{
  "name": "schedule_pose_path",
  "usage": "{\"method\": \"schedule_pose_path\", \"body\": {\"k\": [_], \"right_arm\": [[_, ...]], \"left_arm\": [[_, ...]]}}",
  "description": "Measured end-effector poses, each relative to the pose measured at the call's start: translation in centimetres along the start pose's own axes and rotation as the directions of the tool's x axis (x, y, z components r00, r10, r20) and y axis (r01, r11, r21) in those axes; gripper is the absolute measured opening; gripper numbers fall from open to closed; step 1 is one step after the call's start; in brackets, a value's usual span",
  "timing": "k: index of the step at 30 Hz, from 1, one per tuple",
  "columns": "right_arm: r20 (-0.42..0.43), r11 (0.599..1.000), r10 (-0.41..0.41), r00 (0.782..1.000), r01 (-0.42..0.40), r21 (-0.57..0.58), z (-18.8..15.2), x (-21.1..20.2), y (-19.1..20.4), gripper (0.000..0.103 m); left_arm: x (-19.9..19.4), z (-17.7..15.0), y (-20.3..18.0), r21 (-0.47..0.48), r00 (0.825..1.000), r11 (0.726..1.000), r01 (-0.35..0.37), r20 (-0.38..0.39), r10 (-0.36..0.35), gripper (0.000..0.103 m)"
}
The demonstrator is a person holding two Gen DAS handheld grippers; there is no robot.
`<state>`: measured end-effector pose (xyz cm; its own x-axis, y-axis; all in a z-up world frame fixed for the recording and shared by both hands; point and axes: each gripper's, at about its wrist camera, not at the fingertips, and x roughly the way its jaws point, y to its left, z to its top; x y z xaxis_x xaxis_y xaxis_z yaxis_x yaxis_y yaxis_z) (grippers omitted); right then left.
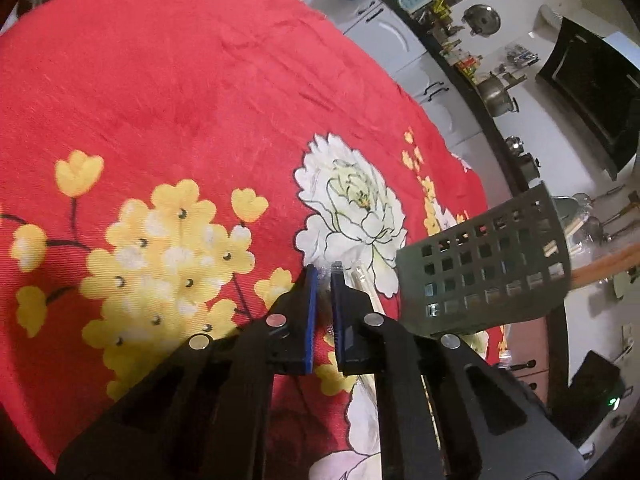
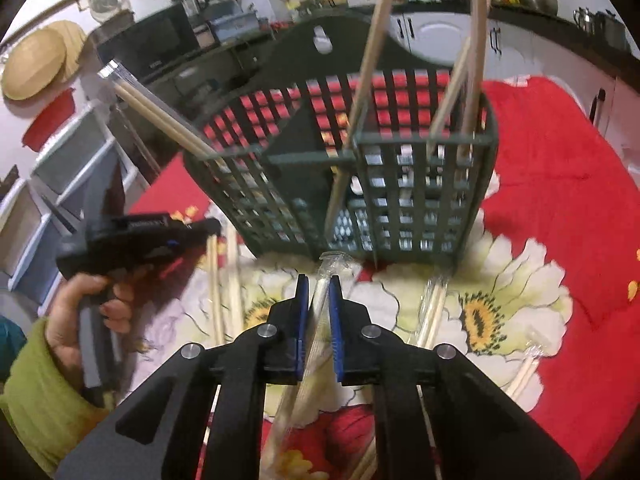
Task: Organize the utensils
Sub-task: 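Close the left tool on one chopstick while the right tool closes on another, then lift both held chopsticks up and carry them above the green caddy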
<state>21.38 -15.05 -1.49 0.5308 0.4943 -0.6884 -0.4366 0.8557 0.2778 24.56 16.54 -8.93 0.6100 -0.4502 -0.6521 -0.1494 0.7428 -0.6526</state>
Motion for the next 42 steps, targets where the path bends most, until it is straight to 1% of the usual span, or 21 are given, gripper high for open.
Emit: {"method": "schedule_pose_path", "body": {"k": [5,8,12,14,17,22,29,35,42], "right_arm": [[0.067,1.0,0.006,0.998,-0.005,-0.027,1.2,-2.2,-0.1,0.008],[0.098,0.999,0.0,0.995,0.004,-0.039,1.1,-3.1,0.5,0.008],[0.144,0.998,-0.007,0.99,0.015,-0.055,1.2,-4.3,1.1,0.007],[0.163,0.998,-0.01,0.987,0.02,-0.062,1.4,-4.4,1.4,0.007],[0.196,0.998,-0.007,0.981,0.02,-0.064,1.9,-5.3,1.9,0.006],[0.268,0.996,-0.009,0.963,0.032,-0.081,2.3,-7.7,2.5,0.006],[0.325,0.994,0.003,0.946,0.032,-0.102,2.3,-10.2,2.7,0.006],[0.35,0.993,0.002,0.937,0.038,-0.109,1.9,-11.3,2.8,0.006],[0.383,0.993,-0.006,0.924,0.049,-0.103,1.9,-12.5,2.6,0.006]], "left_arm": [[-2.7,-0.5,-1.2,0.047,0.997,0.999,0.004,0.081,-0.008,0.004],[-4.9,-0.8,-2.5,0.082,0.989,0.997,0.003,0.15,-0.015,0.004],[-7.7,-1.5,-4.4,0.127,0.971,0.992,0.018,0.233,-0.048,0.003],[-9.3,-1.9,-5.8,0.168,0.958,0.986,0.018,0.28,-0.065,0.003],[-11.0,-2.2,-7.7,0.213,0.942,0.976,0.033,0.319,-0.102,0.003],[-13.0,-3.1,-10.5,0.286,0.924,0.956,0.068,0.344,-0.168,0.003],[-13.9,-5.0,-13.7,0.367,0.912,0.923,0.116,0.329,-0.245,0.003],[-14.4,-6.0,-15.5,0.418,0.902,0.901,0.12,0.334,-0.275,0.003],[-14.8,-6.1,-17.4,0.469,0.888,0.878,0.092,0.36,-0.285,0.003]]}}
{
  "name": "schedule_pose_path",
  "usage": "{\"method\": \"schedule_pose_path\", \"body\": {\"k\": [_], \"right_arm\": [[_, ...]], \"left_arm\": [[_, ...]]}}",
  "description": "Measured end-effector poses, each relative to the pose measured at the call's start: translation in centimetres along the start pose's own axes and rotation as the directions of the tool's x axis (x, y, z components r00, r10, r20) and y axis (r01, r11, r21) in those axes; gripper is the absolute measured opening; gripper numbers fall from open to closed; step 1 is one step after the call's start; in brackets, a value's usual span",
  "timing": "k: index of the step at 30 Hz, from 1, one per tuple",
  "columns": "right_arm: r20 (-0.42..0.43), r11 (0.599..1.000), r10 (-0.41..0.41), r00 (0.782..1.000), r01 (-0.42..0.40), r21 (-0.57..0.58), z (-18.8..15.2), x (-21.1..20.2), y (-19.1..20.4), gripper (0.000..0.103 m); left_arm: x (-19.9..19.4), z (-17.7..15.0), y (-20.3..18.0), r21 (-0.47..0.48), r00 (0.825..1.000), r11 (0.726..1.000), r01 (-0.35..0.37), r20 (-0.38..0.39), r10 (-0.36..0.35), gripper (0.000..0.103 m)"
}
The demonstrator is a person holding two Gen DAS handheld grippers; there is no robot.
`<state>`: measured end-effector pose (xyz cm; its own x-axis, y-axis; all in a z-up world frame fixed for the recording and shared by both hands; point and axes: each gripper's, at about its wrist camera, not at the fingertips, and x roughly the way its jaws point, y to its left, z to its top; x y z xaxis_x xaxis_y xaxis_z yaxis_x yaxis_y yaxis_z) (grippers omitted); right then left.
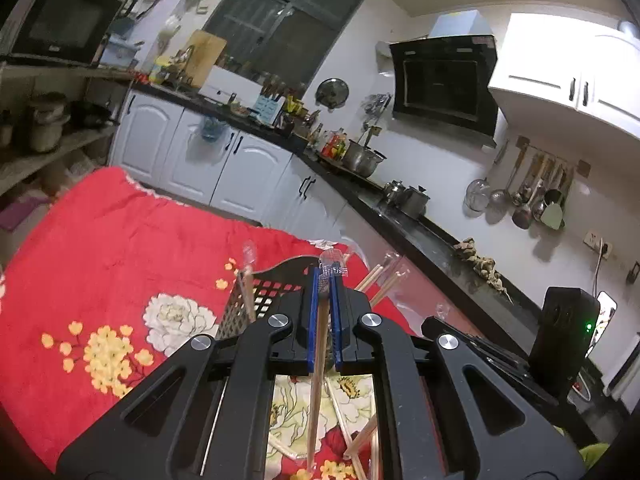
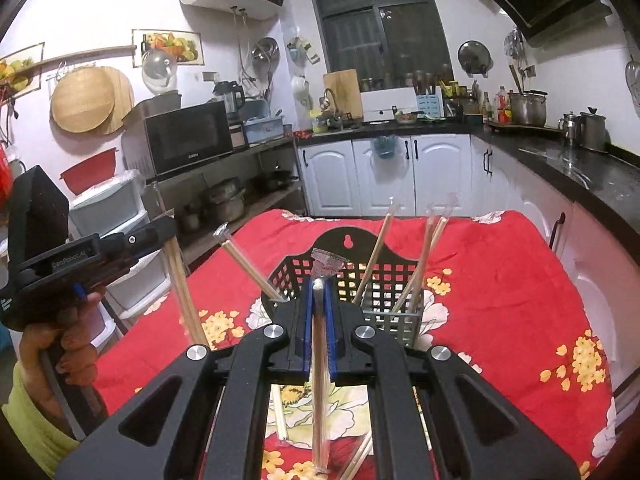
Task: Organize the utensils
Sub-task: 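Lift both held chopsticks up and carry them above the green caddy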
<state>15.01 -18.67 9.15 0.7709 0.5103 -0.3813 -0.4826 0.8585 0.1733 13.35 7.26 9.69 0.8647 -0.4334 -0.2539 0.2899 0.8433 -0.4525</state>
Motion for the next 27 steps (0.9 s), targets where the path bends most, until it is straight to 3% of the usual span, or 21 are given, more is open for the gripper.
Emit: {"method": "schedule_pose_path", "body": {"k": [15,27], "right_arm": [[0.103,0.999,-0.029,0.994,0.032,-0.027,2.7,-1.3,-0.6,0.006],[0.179,0.996,-0.038,0.983,0.051,-0.067,5.8,-1.4,-0.6,0.006]], "left_arm": [[2.1,1.8,-2.6,0.087,1.0,0.996,0.002,0.013,-0.003,0.003],[3.0,4.7,-5.4,0.175,0.997,0.984,-0.019,0.072,0.007,0.003]]}}
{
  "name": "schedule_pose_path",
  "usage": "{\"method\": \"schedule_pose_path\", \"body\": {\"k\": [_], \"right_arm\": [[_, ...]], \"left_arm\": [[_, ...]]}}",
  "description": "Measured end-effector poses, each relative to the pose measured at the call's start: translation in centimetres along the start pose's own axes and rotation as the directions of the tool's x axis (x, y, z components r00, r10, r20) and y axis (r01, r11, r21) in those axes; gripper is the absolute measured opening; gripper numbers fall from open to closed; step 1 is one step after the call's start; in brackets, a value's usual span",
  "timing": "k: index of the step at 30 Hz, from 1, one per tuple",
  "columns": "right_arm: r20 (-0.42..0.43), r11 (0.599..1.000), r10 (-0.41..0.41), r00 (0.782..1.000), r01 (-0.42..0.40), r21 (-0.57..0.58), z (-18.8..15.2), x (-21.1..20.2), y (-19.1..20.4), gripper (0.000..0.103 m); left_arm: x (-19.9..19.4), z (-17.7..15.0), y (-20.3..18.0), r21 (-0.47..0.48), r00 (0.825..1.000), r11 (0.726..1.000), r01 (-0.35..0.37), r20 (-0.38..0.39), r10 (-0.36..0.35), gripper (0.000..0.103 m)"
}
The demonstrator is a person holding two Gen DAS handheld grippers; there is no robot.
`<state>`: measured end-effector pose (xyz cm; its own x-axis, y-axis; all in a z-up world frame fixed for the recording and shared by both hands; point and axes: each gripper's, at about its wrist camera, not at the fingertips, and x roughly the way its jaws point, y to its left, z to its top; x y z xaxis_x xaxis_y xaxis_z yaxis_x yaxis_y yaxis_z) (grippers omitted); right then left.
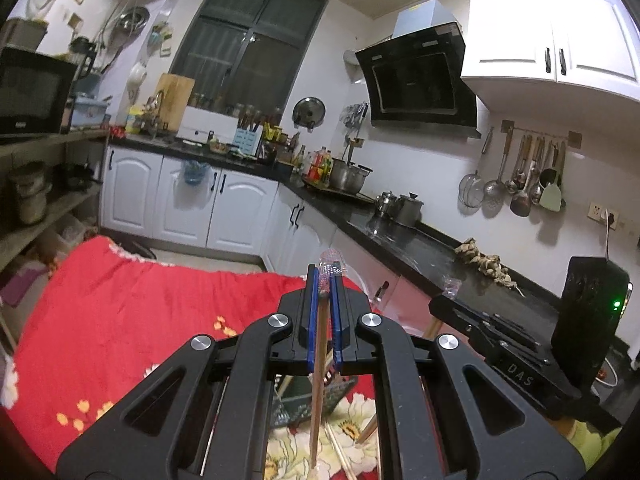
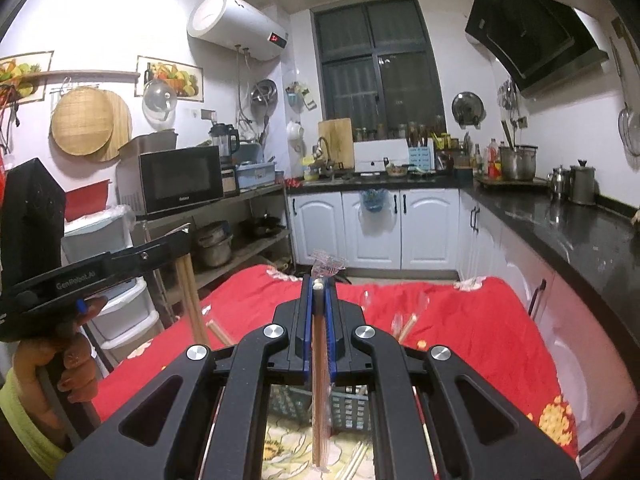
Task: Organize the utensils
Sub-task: 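Lift both held chopsticks up and carry them above the green caddy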
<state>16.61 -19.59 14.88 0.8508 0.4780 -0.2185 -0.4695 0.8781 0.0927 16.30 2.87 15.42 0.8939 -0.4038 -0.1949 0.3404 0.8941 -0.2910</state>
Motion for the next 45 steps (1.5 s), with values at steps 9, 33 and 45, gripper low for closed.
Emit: {"method": "schedule_pose_path", "body": {"k": [9,33,45], "right_arm": [[0.102,1.0,0.016,0.995,-0.013,-0.021,3.3,0.0,-0.2,0.006],[0.217,0.996,-0.034,0.976,0.051,-0.073,5.3,2.7,-1.2,0.006],[0.181,0.997,-0.042,0.983,0.054,-0.061,3.2,4.2,-1.5,0.006]], "left_arm": [[0.9,1.5,-1.6,0.067,0.998,0.997,-0.04,0.049,0.036,0.003],[4.9,3.7,-0.8,0.125,0.984,0.981,-0.146,0.118,0.131,0.003],[6.8,1.6,0.7,0.124,0.982,0.977,-0.173,0.097,0.162,0.003]]}}
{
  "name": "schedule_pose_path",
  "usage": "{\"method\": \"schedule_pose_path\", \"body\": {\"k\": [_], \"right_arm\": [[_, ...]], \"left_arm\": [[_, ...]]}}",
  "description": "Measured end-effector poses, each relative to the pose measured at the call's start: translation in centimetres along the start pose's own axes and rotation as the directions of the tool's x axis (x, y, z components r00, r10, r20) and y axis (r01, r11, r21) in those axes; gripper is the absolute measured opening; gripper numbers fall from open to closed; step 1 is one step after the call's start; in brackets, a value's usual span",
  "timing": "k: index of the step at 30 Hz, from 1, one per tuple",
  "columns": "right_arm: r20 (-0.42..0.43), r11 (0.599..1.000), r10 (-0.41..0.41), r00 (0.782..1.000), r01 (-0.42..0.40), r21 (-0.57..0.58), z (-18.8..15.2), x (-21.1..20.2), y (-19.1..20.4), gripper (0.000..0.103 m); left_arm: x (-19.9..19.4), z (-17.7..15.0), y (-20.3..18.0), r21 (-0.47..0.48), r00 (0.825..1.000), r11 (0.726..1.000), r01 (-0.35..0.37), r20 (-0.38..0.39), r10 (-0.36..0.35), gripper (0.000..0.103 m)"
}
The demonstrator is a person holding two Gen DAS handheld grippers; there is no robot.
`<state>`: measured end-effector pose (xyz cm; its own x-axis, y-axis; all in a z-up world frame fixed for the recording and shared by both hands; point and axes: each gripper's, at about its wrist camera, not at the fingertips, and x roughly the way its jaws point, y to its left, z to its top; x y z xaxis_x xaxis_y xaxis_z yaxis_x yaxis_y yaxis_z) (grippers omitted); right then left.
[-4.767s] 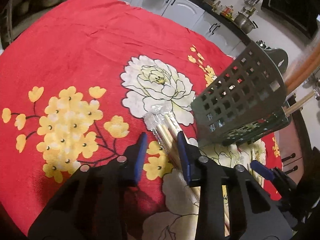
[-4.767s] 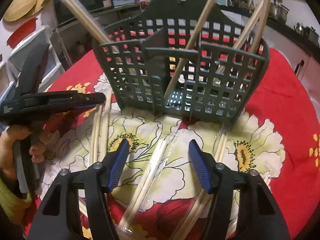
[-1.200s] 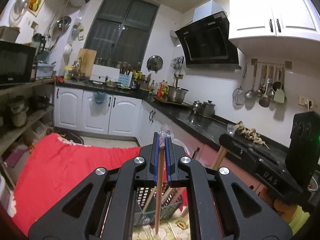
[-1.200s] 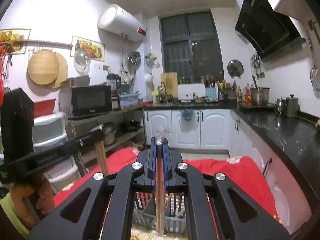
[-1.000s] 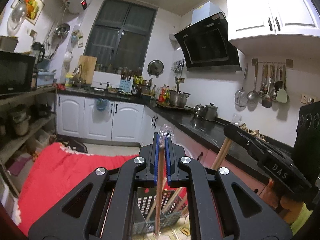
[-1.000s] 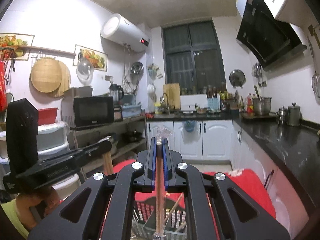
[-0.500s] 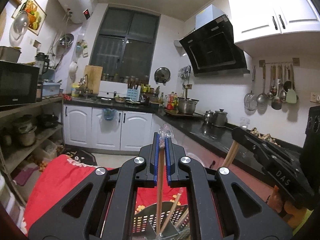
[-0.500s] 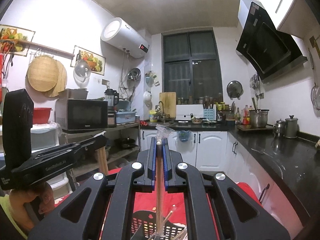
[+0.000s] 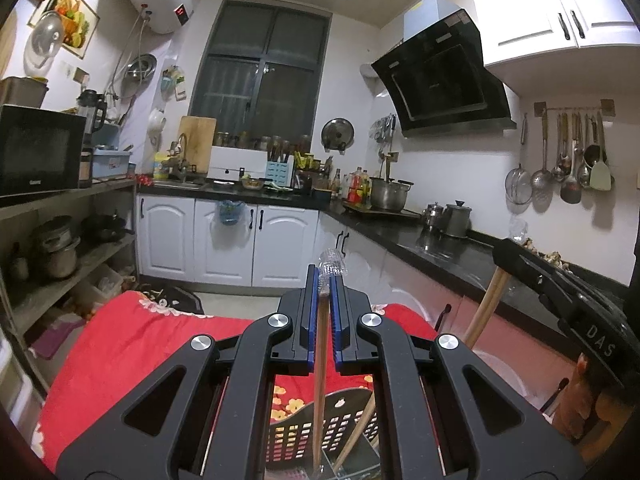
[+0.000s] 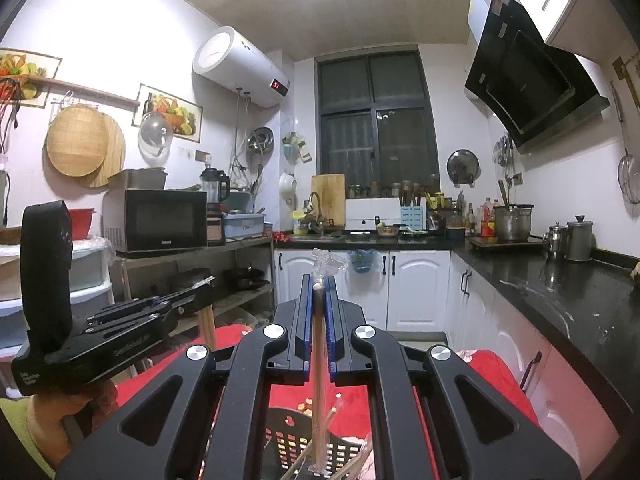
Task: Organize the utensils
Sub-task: 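Lift both held chopsticks up and carry them above the green caddy, then open both tools to drop the chopsticks into the caddy slots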
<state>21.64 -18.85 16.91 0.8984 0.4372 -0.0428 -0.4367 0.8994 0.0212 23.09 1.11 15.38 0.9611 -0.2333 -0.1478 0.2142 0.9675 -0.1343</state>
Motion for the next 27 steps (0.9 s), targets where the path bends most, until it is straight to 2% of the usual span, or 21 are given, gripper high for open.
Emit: {"method": "schedule_pose_path", "body": {"k": [15,27], "right_arm": [[-0.044,1.0,0.005,0.999,-0.004,0.031,-2.7,1.0,0.2,0.006],[-0.085,0.999,-0.037,0.996,0.04,0.029,-4.9,1.7,0.1,0.007]], "left_arm": [[0.4,-1.5,0.0,0.014,1.0,1.0,0.0,-0.009,0.0,0.003],[1.0,-3.1,0.0,0.012,0.999,1.0,0.015,-0.039,-0.015,0.003]]}}
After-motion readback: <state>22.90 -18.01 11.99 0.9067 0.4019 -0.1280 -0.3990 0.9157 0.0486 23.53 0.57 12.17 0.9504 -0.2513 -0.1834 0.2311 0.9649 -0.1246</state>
